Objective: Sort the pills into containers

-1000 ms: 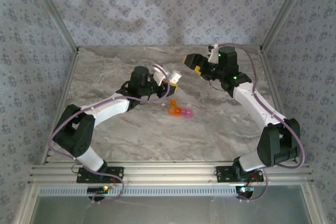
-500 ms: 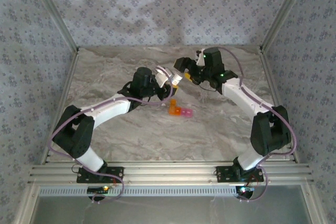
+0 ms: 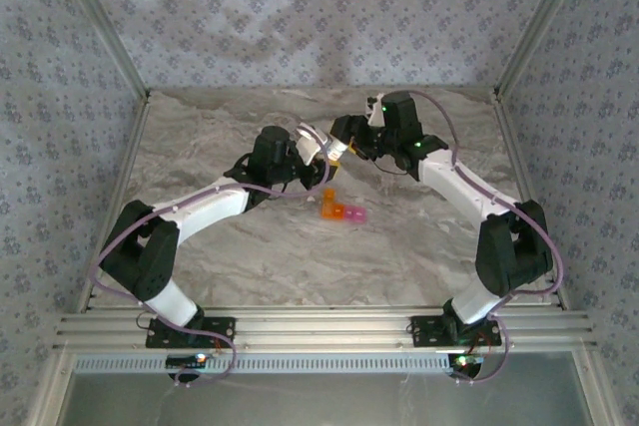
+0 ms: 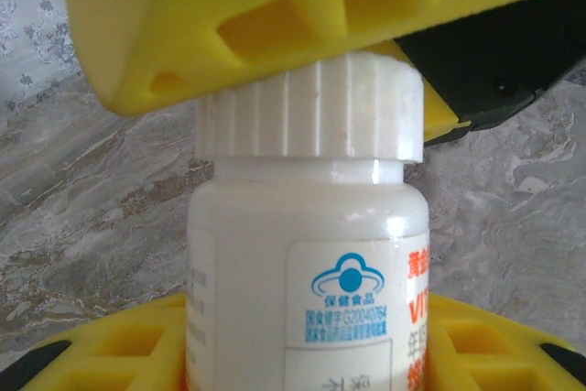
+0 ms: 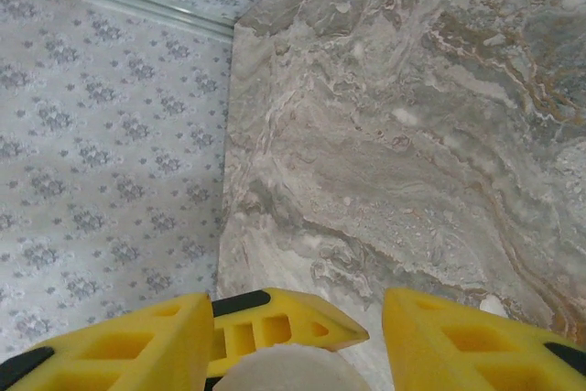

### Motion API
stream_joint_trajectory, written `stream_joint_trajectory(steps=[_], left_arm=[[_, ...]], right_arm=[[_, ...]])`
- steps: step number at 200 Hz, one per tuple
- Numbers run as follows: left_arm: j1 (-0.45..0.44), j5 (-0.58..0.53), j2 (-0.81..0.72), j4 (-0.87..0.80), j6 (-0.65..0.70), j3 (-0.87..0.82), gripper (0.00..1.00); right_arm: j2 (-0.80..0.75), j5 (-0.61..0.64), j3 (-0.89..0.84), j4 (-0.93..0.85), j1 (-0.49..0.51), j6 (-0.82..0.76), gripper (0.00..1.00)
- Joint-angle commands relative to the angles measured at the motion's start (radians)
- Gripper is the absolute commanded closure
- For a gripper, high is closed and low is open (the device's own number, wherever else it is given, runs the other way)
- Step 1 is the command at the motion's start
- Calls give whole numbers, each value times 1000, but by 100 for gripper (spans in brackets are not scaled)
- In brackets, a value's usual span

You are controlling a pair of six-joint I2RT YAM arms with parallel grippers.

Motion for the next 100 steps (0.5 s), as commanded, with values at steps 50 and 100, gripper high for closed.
stream_joint_trajectory(steps=[50,100], left_arm=[[-1,37,-22,98,-86,29,100],[28,177,-20,169,-217,42,100]], right_arm=[[-19,-59,-47,129,-18,-54,61],[-57,-163,-163,364,-60,-165,61]])
